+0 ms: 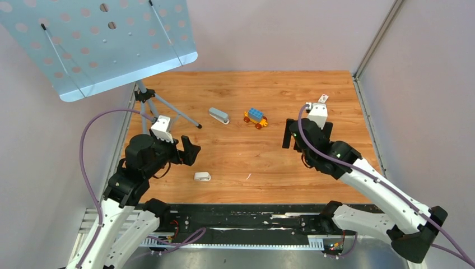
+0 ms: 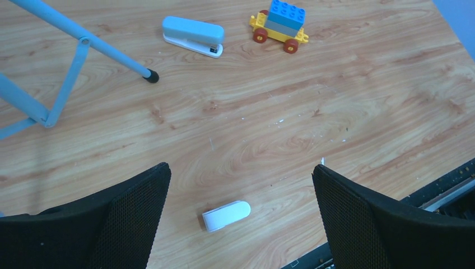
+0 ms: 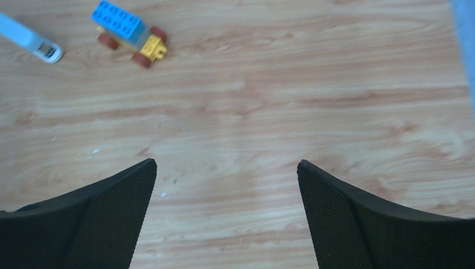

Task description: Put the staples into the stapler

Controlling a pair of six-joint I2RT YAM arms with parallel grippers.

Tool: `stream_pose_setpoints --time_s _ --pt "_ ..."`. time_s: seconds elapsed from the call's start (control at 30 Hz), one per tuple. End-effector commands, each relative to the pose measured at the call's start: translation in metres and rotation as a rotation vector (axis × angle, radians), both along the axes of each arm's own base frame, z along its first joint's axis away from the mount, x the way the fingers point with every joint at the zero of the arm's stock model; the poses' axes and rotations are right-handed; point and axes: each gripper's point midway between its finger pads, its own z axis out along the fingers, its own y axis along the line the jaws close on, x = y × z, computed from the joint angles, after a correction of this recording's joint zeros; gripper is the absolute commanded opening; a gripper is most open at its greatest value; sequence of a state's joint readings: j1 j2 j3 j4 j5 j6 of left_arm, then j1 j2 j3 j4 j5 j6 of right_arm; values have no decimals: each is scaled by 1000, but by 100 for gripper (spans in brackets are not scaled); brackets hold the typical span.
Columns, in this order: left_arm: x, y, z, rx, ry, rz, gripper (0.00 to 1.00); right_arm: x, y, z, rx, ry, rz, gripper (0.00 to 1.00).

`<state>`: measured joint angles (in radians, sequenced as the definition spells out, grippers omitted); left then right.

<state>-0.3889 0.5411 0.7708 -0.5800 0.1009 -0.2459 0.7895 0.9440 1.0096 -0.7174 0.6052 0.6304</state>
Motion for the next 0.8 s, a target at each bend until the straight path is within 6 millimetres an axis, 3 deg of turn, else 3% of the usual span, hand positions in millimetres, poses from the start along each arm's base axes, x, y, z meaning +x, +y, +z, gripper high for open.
stream_pose_setpoints --time_s 0.0,0.17,0.23,0.37,0.47,0.63,0.67,0.77 --pt "-1 6 -5 13 -1 31 100 29 -39 27 -274 -110 -137 100" --pt "-1 4 -5 9 1 18 100 68 -52 20 -341 -74 -212 100" --pt "-1 1 -6 5 3 3 100 88 -55 7 -316 -38 -198 99" --pt "0 2 -8 10 12 12 100 124 -82 -24 -255 39 -261 96" --pt "0 3 -9 11 13 17 100 153 -101 -51 -186 104 -305 90" --pt "1 3 -11 16 25 18 100 201 -119 -73 -127 141 -359 78" --pt "1 2 -12 18 29 17 100 209 -117 -75 -114 147 -351 77" --pt "2 3 -14 22 38 20 100 229 -79 -85 13 184 -202 77"
